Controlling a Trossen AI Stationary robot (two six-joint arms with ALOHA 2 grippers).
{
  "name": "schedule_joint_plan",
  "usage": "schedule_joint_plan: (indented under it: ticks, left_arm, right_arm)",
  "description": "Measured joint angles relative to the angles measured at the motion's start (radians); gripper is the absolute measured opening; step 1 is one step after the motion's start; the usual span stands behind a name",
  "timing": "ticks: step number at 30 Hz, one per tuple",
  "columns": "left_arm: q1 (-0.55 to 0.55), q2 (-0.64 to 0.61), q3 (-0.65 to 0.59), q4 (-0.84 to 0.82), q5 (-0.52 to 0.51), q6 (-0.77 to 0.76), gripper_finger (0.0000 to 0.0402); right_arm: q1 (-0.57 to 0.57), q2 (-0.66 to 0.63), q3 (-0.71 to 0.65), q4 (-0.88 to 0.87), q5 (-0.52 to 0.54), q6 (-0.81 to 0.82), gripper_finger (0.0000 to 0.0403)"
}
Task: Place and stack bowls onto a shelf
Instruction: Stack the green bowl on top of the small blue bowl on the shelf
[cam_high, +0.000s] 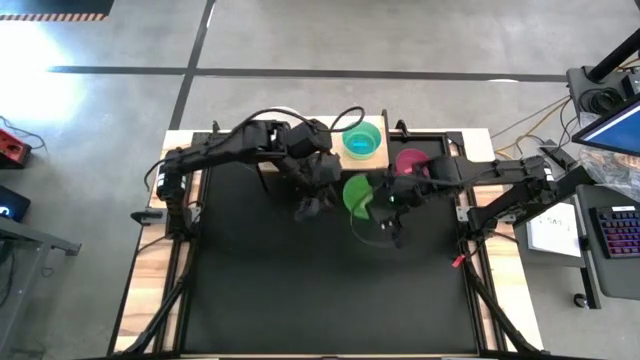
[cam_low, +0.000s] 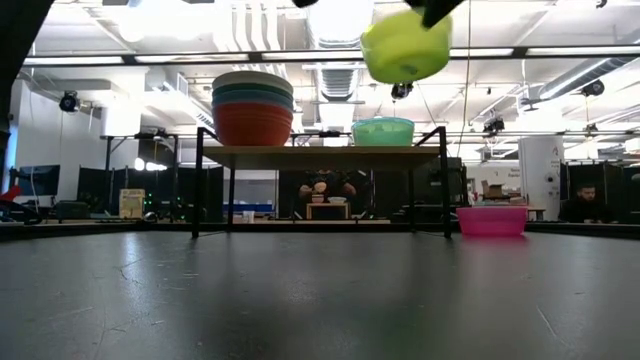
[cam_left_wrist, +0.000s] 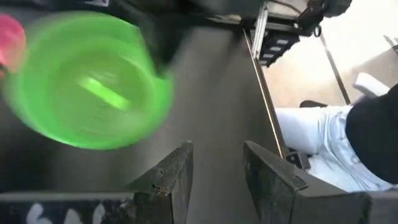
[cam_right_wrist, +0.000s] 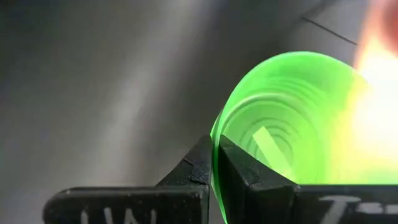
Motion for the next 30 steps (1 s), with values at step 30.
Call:
schedule_joint_plan:
  ticks: [30]
  left_arm:
    - [-0.046, -0.011, 0.105, -0.232, -0.162, -0.046, 0.0123]
  right_arm:
    - [-0.59, 0.168, 0.0, 0.246, -0.057, -0.147, 0.0009]
